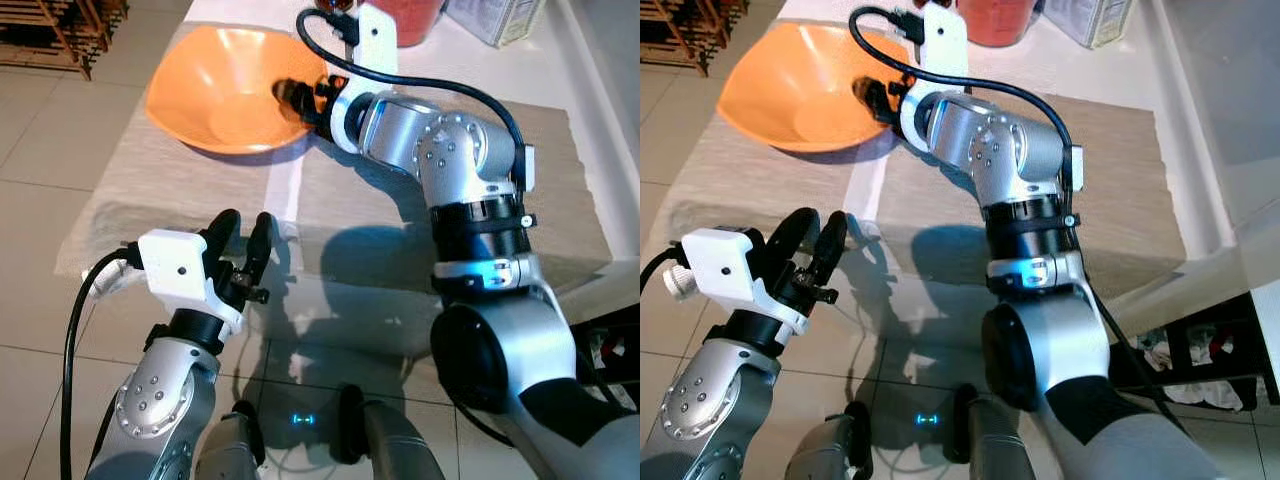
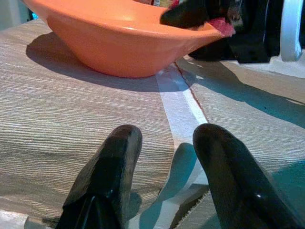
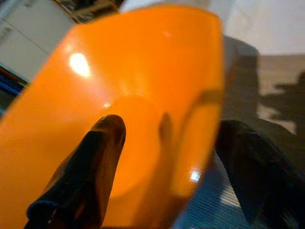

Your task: Setting the table

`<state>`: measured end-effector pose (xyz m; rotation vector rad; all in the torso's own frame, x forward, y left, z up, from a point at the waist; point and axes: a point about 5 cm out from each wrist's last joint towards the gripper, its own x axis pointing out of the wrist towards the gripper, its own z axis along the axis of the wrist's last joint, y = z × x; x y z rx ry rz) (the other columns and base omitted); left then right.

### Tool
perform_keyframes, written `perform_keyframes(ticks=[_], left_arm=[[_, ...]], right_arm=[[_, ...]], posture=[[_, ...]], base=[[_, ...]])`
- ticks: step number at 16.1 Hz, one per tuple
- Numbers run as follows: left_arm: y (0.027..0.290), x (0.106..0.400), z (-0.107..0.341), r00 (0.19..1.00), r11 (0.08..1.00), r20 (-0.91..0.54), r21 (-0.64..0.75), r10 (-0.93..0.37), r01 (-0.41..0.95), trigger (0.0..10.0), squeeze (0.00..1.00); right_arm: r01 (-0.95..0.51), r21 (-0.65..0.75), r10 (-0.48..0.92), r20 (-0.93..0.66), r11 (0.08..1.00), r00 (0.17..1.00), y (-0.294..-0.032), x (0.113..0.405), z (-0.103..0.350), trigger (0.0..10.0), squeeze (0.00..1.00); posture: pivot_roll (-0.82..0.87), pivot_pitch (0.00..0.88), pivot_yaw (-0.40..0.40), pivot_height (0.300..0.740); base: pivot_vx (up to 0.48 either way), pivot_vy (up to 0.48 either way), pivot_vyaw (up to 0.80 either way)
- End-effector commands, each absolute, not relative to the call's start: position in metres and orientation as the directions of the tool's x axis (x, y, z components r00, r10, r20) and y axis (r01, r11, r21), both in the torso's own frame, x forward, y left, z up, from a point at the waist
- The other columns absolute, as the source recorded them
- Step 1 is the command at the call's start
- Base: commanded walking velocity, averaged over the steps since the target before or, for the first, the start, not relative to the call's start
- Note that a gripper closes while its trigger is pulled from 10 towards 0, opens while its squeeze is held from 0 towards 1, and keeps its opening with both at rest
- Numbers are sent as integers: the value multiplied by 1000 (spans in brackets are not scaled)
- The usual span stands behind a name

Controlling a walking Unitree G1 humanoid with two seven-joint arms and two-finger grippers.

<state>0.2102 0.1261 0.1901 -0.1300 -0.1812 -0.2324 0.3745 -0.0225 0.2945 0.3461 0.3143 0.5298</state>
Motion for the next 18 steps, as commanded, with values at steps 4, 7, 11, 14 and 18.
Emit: perform_keyframes(ticks=[4,7,11,14,18], left_arm=[[124,210,189,959,965,188,-113,-212,235,10000,0],[124,211,189,959,965,189,-113,-211,235,10000,0],[124,212,189,958,965,191,-114,-212,237,10000,0],[124,212,189,959,966,191,-115,-208,232,10000,0],[125,212,189,960,968,192,-112,-203,227,10000,0]], right_arm=[[-403,402,516,-230,822,825,-23,378,300,0,0],[-396,428,525,-243,813,815,-22,378,300,0,0],[-391,487,557,-260,781,789,-18,377,296,0,0],[-374,563,593,-273,737,757,-10,374,282,0,0],[-334,622,586,-254,708,769,-13,376,275,0,0]], posture=[[-34,278,-68,740],[-35,274,-69,740],[-34,268,-70,740],[-29,268,-71,740],[-31,266,-67,740]], base=[[0,0,0],[0,0,0],[0,0,0],[0,0,0],[0,0,0]])
